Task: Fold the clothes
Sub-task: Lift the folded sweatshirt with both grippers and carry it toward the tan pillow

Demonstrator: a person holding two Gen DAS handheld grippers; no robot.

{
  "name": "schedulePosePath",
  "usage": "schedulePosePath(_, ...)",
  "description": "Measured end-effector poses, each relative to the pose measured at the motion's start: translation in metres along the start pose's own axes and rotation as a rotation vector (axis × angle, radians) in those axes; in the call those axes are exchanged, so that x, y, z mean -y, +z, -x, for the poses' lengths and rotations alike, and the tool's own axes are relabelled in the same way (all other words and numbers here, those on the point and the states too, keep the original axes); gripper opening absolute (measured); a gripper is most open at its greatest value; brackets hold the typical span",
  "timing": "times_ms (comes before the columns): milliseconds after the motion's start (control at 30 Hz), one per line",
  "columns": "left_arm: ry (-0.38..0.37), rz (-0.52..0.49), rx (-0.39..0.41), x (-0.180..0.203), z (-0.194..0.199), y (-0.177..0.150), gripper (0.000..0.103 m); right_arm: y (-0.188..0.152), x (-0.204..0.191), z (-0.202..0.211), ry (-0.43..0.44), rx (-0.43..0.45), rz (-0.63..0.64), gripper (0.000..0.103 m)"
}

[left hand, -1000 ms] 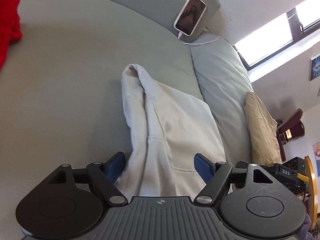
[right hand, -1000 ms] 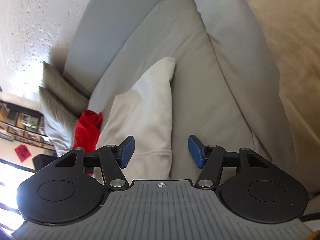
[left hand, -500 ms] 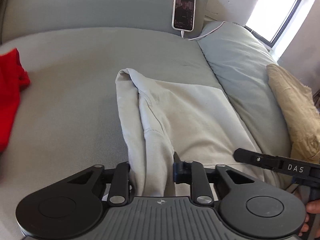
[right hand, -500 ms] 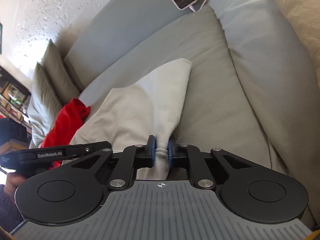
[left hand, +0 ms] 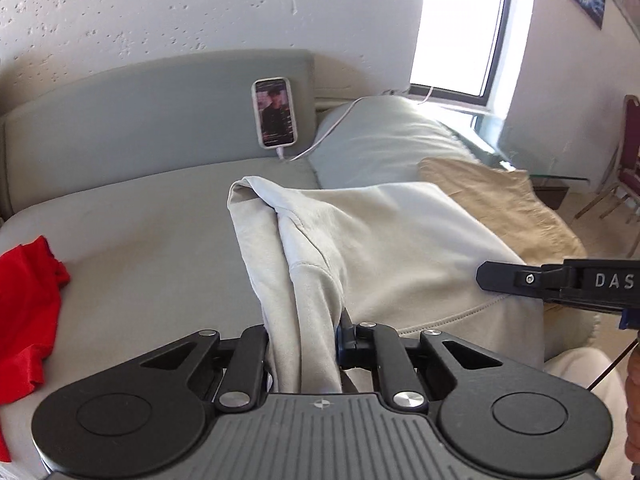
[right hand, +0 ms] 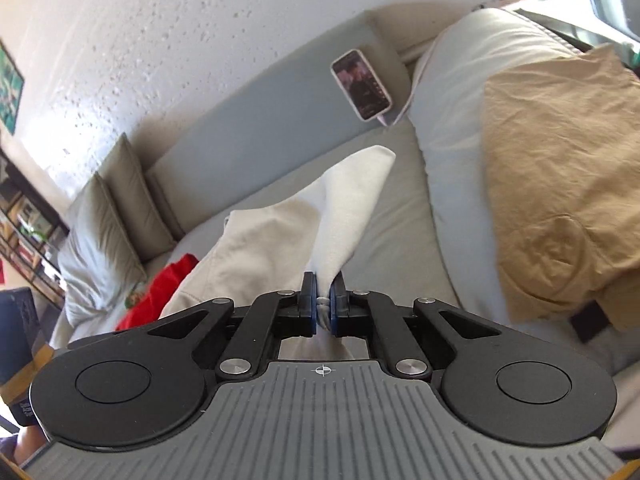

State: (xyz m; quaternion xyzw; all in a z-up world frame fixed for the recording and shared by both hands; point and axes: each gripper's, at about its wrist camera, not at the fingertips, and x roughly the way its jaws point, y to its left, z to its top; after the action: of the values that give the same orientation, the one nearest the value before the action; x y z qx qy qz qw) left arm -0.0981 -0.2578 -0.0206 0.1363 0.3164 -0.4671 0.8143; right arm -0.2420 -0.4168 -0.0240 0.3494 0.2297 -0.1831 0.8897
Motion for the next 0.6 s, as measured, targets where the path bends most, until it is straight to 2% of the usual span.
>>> schedulePosePath(133,-0.073,-0.04,0.05,0.043,-0.003,0.017,0.013,0.006,0.022,0.046,-0.067,0.117,-0.004,0.006)
schedulePosePath(233,-0.102,-0.074,0.074,0.073,-0.021,0.039,0.013,0.019,0.036,0.063,-0.114,0.197,0.0,0.006)
schedulePosePath(467,-0.198,-0.107,0.151,0.129,-0.063,0.089,0.013,0.079,0.075,0.084,-0.223,0.348,0.006,0.006)
schedulePosePath(567,-0.18,-0.104,0.142,0.144,-0.095,0.101,0.013,0.103,0.098,0.083,-0.263,0.381,0.007,0.006)
schedulePosePath(600,-0.162,-0.089,0.096,0.144,-0.112,0.102,0.017,0.111,0.107,0.077,-0.273,0.37,0.004,0.006)
